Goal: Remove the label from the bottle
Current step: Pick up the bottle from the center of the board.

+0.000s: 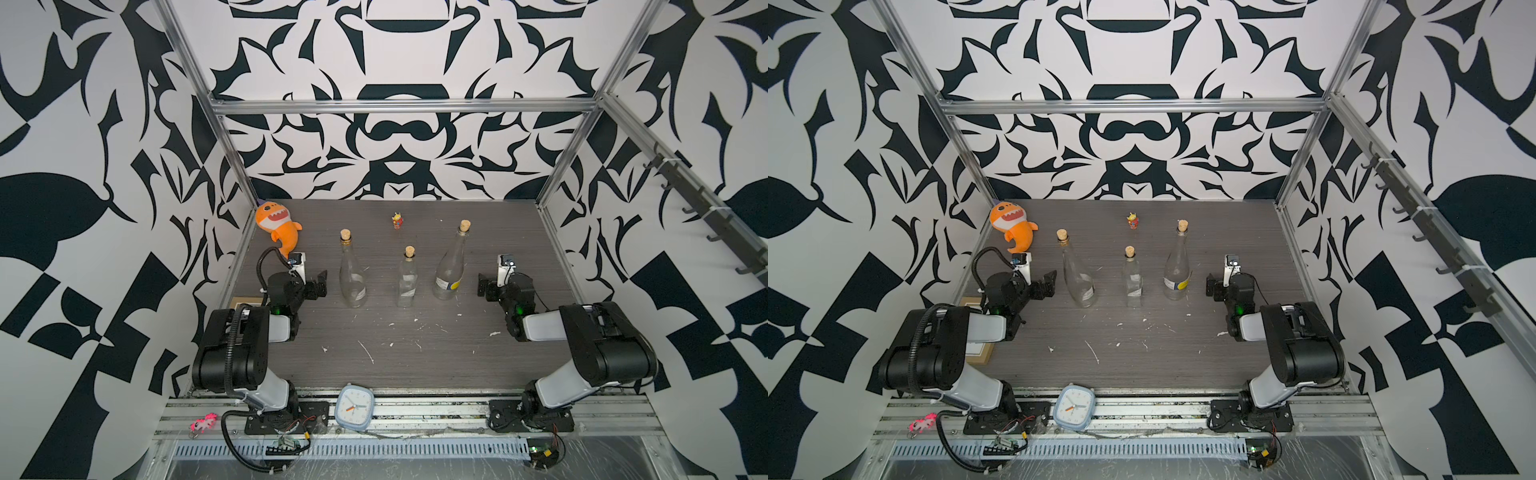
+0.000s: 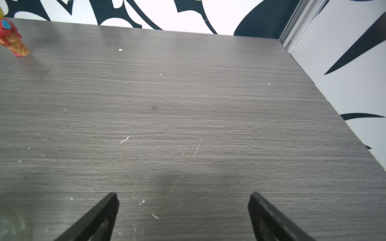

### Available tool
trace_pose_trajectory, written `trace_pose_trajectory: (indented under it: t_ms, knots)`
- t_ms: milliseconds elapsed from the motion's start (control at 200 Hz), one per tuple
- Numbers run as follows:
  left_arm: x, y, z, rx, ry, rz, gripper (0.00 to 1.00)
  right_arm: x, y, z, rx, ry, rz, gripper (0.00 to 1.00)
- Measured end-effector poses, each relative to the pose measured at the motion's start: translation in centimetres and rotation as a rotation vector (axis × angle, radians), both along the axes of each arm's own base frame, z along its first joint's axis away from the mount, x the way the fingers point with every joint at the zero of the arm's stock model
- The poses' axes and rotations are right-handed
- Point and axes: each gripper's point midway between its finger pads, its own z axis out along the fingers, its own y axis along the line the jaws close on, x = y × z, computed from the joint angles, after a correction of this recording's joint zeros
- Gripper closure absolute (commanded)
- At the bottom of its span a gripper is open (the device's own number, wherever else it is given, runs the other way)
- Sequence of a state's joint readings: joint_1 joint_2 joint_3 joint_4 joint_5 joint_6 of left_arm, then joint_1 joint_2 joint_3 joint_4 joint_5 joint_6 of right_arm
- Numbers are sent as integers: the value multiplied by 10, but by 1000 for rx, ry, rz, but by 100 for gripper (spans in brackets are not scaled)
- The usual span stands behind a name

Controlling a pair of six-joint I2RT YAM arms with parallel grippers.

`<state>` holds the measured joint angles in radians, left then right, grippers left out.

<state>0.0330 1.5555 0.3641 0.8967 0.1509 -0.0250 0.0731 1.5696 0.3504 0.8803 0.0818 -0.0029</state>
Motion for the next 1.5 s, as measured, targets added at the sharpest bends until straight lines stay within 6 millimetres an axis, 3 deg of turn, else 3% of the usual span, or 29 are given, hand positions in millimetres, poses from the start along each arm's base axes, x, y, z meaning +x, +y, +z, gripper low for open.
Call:
trace_pose_trajectory:
  t_ms: [465,770,970,1085,1250,1500]
  knots:
    - [-1,10,5,28,7,78,1,0,0,0,0,0,0,0]
    - [-3,8,55,156,-65,233,1,0,0,0,-1,0,1,0]
    - [-9,42,116,175,-63,455,1,0,0,0,-1,1,1,0]
    - [-19,56,145,157,-36,549,1,0,-1,0,-3,1,-7,0]
    - [-40,62,166,98,34,598,1,0,-4,0,-8,2,-19,0]
    - [-69,50,203,45,119,521,1,-2,-14,0,-23,5,-83,2]
